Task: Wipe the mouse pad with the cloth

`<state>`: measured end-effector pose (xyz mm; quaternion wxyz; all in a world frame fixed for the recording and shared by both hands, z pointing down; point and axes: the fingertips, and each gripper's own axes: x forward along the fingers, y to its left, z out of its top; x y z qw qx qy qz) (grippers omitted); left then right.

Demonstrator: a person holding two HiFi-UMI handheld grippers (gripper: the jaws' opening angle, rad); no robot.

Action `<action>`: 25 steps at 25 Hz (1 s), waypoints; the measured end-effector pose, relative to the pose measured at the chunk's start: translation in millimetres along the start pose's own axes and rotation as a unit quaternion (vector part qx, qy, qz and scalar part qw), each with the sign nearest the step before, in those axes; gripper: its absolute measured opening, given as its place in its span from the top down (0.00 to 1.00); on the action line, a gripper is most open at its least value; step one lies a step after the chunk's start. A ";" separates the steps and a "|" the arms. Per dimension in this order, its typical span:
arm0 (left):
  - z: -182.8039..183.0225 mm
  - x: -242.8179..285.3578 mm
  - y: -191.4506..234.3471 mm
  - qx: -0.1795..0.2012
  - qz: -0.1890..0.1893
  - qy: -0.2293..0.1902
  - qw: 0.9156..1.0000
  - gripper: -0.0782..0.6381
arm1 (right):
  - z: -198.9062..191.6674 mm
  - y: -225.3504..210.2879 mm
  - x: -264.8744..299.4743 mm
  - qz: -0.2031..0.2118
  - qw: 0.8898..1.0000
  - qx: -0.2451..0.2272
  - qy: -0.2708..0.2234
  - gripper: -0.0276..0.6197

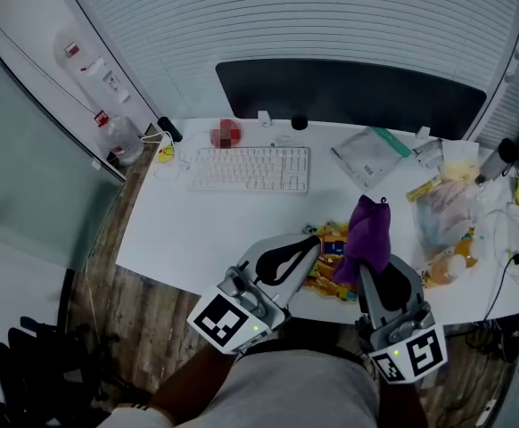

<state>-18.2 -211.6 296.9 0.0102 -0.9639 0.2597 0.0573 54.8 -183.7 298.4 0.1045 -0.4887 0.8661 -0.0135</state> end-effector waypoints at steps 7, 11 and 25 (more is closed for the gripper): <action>0.7 0.4 -3.1 0.001 -0.007 -0.001 1.000 0.87 | 0.6 0.9 -3.7 -0.006 1.000 -0.006 0.001 0.85; 0.6 -0.1 -4.5 -0.001 -0.010 -0.002 1.000 0.87 | 0.0 3.4 -4.1 -0.005 1.000 -0.008 0.003 0.85; -1.1 -6.6 -5.4 -0.004 -0.014 0.000 1.000 0.87 | -2.7 12.2 -3.9 -0.002 1.000 -0.010 0.010 0.85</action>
